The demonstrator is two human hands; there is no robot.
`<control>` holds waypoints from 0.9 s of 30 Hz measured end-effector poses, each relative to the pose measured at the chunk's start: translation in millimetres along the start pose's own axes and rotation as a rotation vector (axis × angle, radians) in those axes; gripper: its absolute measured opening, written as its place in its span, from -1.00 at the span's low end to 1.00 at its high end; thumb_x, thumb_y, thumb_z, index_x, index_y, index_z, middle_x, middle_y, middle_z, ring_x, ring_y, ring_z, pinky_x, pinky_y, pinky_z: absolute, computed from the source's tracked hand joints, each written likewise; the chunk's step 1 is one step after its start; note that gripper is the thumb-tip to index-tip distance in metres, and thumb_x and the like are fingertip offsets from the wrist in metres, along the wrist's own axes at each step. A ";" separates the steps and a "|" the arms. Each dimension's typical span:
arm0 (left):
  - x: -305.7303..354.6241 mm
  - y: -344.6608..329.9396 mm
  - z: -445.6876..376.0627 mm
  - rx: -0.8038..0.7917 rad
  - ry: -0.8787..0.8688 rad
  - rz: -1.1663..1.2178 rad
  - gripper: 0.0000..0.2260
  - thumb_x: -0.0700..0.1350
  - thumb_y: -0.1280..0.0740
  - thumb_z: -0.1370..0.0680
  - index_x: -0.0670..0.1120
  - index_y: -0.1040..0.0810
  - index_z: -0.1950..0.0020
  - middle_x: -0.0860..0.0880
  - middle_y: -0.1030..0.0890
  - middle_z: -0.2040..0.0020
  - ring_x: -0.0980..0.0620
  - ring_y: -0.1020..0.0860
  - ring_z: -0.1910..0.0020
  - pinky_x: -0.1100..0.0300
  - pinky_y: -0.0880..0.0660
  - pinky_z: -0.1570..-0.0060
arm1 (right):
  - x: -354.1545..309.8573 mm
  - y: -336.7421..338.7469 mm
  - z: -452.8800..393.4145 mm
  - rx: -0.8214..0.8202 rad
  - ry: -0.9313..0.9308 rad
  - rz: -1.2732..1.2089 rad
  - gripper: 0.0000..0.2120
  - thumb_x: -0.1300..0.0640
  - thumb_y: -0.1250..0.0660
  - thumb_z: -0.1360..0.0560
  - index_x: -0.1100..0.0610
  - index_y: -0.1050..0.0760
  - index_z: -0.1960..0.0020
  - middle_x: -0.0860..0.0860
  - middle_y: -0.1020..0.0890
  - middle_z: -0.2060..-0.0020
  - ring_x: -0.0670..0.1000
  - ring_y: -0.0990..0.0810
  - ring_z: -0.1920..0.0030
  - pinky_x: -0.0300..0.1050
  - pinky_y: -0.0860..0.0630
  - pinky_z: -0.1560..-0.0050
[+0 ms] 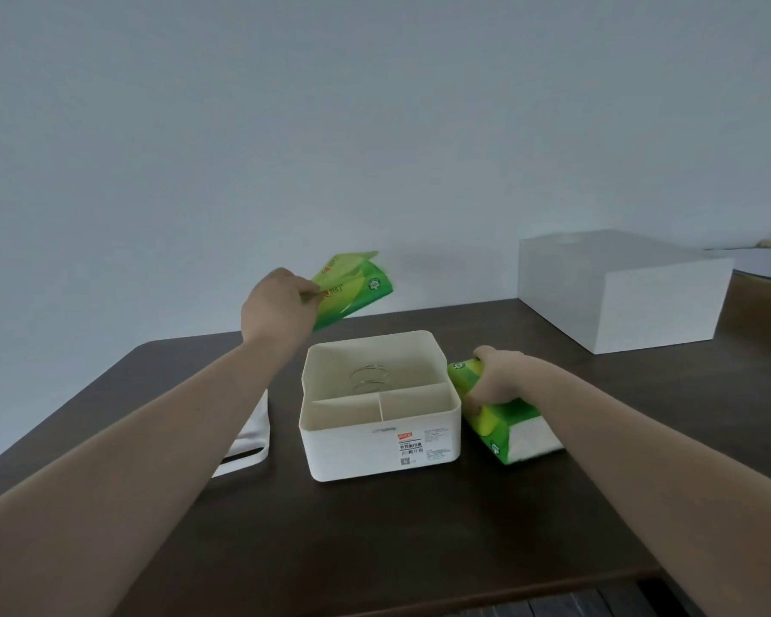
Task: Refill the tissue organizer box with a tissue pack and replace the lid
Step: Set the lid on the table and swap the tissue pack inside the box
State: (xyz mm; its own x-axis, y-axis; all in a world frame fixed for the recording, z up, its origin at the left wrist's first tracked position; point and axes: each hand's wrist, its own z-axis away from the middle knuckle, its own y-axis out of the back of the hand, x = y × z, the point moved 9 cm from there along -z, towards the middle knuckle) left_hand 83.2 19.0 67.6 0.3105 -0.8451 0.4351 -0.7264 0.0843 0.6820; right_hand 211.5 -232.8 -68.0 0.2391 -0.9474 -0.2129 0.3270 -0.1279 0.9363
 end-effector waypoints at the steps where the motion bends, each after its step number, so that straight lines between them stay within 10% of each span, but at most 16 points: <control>1: -3.9 -0.4 -2.8 0.004 0.015 -0.009 -0.74 -0.05 -0.25 -0.58 -0.06 -0.66 -0.17 -0.09 -0.54 -0.17 -0.14 -0.53 -0.13 0.17 -0.35 0.09 | 0.2 1.4 -3.9 0.013 0.003 -0.029 0.00 -0.14 -0.42 -0.12 -0.13 -0.07 -0.49 0.13 -0.38 -0.37 0.25 -0.42 -0.30 0.20 -0.46 -0.24; 18: -89.6 -65.0 -21.4 -0.187 0.192 -0.181 -0.74 -0.21 -0.23 -0.53 -0.17 -0.68 -0.08 -0.18 -0.52 -0.12 -0.14 -0.46 0.13 0.12 -0.41 0.15 | -50.2 93.5 -1.7 0.378 0.267 -0.440 -0.04 -0.09 -0.45 -0.13 -0.17 -0.13 -0.47 0.11 -0.40 -0.35 0.22 -0.46 -0.26 0.10 -0.49 -0.23; 27: -96.5 -100.5 -14.6 -0.324 0.098 -0.152 -0.78 -0.23 -0.27 -0.51 -0.17 -0.70 -0.01 -0.12 -0.68 -0.01 -0.04 -0.52 0.15 0.14 -0.44 0.17 | -135.3 90.0 15.7 0.325 0.664 -0.202 -0.09 -0.05 -0.50 -0.26 -0.25 -0.08 -0.47 0.06 -0.29 -0.42 0.16 -0.35 -0.38 0.15 -0.41 -0.32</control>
State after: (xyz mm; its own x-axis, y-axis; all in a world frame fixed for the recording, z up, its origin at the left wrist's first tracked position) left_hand 135.2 99.8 -34.4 0.4689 -0.8074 0.3581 -0.4406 0.1376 0.8871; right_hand 194.2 -120.7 49.5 0.7360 -0.5343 -0.4157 0.1621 -0.4571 0.8745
